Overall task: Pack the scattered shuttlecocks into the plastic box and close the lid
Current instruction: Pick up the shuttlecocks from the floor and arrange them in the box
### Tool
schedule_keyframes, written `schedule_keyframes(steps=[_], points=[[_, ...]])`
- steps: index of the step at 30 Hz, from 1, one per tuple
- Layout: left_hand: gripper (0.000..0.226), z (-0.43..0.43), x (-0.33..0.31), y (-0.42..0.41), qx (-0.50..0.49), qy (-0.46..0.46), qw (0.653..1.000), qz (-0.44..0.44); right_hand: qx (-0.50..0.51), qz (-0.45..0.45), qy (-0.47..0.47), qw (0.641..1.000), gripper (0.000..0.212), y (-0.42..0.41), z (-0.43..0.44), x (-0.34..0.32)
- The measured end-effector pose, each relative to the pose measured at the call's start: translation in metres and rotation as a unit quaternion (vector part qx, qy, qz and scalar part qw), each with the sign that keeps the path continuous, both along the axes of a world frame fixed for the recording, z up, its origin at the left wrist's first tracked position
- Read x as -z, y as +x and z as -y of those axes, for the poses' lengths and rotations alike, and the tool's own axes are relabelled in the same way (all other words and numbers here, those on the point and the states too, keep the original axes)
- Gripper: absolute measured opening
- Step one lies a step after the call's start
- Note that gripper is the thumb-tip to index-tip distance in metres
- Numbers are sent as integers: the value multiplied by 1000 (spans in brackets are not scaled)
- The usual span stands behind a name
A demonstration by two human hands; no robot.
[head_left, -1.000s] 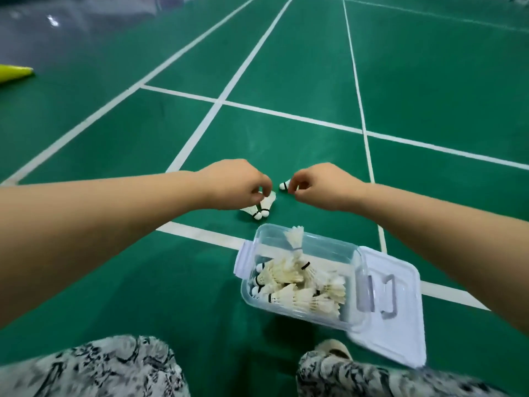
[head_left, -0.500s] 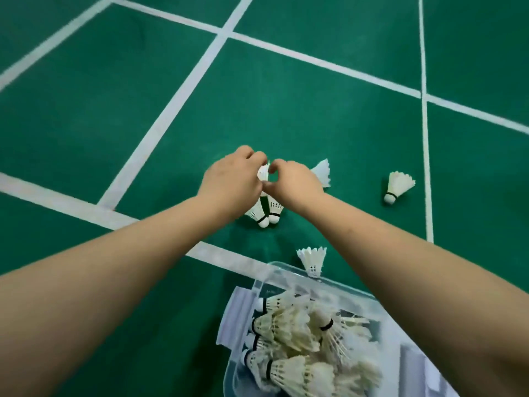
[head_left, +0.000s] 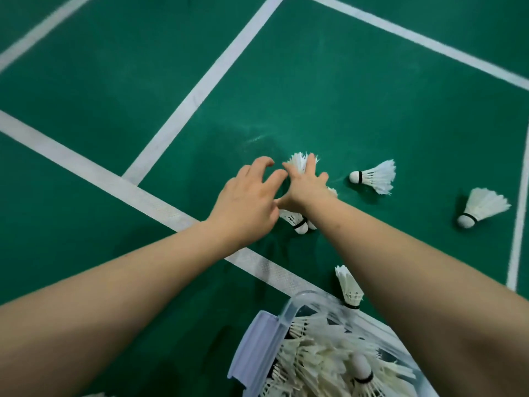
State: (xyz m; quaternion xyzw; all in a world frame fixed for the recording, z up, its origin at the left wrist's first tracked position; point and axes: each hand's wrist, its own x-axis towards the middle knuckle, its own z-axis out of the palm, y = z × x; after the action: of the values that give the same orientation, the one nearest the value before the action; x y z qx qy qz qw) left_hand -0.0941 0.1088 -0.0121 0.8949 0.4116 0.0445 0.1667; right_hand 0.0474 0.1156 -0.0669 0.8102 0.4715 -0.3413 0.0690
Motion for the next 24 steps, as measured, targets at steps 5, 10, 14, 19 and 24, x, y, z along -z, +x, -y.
schedule_keyframes(steps=[5,10,14,19,24], points=[[48,4,5,3,16,2,1000,12,-25,52,-1,998,63,1,5,-5],[46,7,7,-3,27,-2,1000,3,-129,102,2,986,47,-6,14,-3],[45,9,4,-5,31,6,999,6,-189,87,36,978,43,-6,24,-3],[43,12,-1,-7,38,21,999,18,-214,100,60,970,40,-7,39,-7],[43,17,-2,-7,57,22,998,20,-187,87,73,976,38,-4,45,-11]])
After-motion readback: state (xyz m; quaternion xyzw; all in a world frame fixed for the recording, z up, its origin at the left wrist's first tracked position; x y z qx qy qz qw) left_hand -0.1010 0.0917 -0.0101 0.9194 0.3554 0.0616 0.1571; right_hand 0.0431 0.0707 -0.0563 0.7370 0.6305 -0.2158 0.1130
